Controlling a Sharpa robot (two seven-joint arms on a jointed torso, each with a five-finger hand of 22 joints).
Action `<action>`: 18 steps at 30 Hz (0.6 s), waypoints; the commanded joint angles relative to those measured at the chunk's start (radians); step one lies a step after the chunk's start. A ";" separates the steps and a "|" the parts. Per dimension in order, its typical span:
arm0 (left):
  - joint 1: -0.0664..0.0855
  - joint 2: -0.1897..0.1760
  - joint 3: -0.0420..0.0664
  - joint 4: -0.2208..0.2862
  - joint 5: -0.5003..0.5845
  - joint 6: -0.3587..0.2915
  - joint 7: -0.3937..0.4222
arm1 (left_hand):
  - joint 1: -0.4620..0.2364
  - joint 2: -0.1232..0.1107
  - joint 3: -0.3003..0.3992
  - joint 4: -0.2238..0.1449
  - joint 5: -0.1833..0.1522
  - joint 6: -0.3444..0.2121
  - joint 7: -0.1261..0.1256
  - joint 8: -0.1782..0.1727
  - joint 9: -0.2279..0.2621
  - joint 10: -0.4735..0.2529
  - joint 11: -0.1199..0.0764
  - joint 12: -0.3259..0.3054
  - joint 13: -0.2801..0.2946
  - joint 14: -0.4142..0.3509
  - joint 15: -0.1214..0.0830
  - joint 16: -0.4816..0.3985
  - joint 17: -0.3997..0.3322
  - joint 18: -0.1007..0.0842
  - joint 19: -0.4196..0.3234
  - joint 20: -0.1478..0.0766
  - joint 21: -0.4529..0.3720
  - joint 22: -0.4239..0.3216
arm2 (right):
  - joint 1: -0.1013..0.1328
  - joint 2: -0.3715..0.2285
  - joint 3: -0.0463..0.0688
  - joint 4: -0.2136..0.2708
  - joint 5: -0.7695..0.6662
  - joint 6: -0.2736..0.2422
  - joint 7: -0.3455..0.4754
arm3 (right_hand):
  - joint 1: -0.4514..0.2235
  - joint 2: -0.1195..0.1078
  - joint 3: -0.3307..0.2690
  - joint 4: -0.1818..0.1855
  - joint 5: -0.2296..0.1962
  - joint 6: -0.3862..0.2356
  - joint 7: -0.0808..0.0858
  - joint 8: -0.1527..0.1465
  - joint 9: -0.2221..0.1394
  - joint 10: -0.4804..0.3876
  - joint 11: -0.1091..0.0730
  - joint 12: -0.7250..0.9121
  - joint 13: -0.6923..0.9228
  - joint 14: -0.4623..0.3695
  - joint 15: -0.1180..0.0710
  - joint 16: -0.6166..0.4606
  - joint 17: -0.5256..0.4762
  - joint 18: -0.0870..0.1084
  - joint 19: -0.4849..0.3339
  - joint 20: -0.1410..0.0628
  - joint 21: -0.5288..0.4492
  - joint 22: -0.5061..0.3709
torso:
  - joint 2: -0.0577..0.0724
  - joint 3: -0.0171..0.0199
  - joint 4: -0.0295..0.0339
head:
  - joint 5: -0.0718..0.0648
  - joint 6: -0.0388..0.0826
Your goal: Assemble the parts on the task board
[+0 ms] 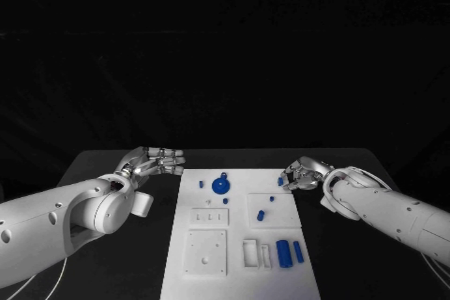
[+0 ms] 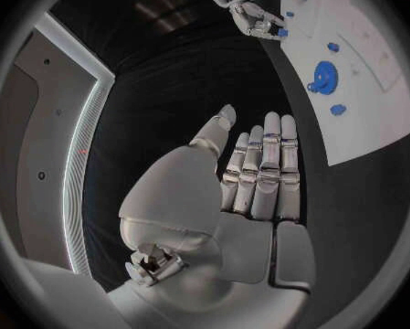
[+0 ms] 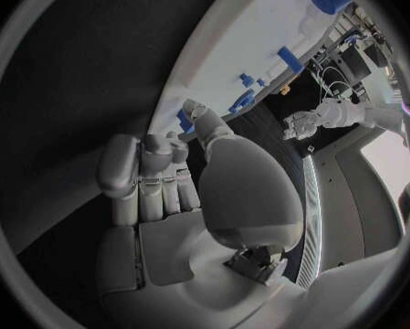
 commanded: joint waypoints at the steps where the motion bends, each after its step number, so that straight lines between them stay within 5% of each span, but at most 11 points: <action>1: 0.000 0.002 0.001 0.000 -0.005 0.017 0.008 | -0.010 0.000 -0.001 -0.004 0.002 -0.007 0.001 0.003 0.001 -0.004 -0.001 0.004 0.001 -0.001 -0.003 -0.003 -0.002 -0.009 -0.007 -0.001 0.004 0.001 | -0.006 0.005 0.001 -0.004 0.011 0.015 0.016 | -0.001 0.012 -0.006 -0.001 0.000 -0.007 0.001 -0.005 0.000 -0.004 0.001 -0.003 -0.002 0.001 0.007 -0.004 0.000 -0.012 0.016 0.005 -0.004 0.138 | -0.001 -0.0013 -0.0011 | 0.001 -0.002; 18: 0.000 0.002 0.001 -0.001 -0.006 0.019 0.006 | -0.010 0.003 -0.005 -0.002 0.001 -0.008 0.002 0.004 0.001 -0.006 -0.001 0.004 0.001 -0.001 -0.003 -0.003 -0.001 -0.009 -0.007 0.000 0.005 0.000 | -0.010 0.018 0.001 -0.018 0.052 -0.001 0.022 | -0.012 0.028 -0.038 0.033 -0.024 0.000 -0.001 -0.004 0.000 0.003 0.000 0.007 0.005 0.005 0.006 0.004 0.009 -0.013 0.019 0.005 0.001 0.139 | -0.002 -0.0032 -0.0033 | 0.002 -0.004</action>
